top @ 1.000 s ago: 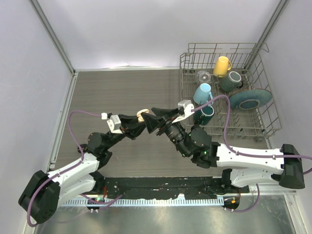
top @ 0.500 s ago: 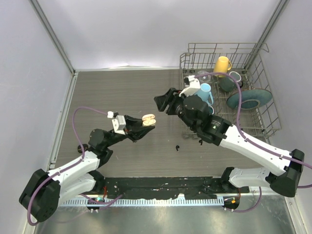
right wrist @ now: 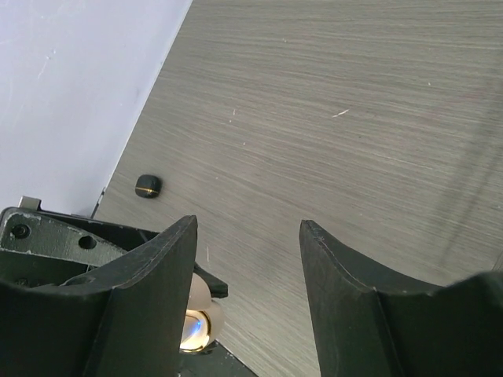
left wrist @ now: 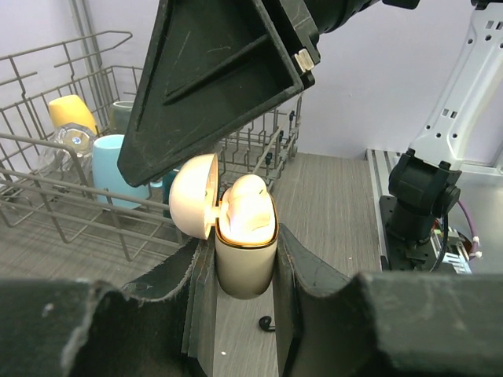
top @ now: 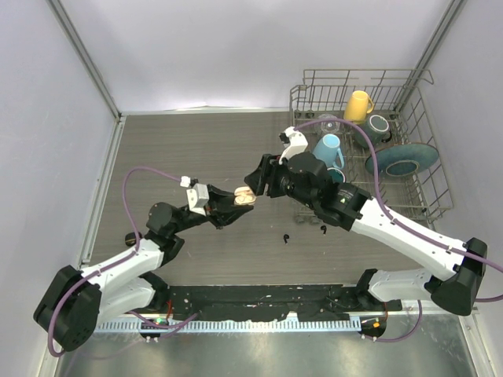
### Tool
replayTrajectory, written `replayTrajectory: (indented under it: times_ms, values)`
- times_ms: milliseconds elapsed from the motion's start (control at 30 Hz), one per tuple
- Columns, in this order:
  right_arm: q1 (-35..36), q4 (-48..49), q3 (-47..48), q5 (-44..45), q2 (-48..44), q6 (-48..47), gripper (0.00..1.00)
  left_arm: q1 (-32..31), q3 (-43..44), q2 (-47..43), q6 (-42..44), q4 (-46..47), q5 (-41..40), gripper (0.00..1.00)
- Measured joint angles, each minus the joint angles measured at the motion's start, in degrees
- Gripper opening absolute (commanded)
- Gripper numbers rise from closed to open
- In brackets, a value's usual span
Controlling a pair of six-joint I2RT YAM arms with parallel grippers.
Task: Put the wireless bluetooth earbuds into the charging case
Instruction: Close the charging case.
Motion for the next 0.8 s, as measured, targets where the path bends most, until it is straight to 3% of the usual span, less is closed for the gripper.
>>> replayTrajectory:
  times_ms: [800]
  values:
    - [-0.13,-1.60,-4.70,-1.38,-3.61,0.24,0.61,0.00,0.26,1.84,-1.07,-1.66,-0.87,0.00]
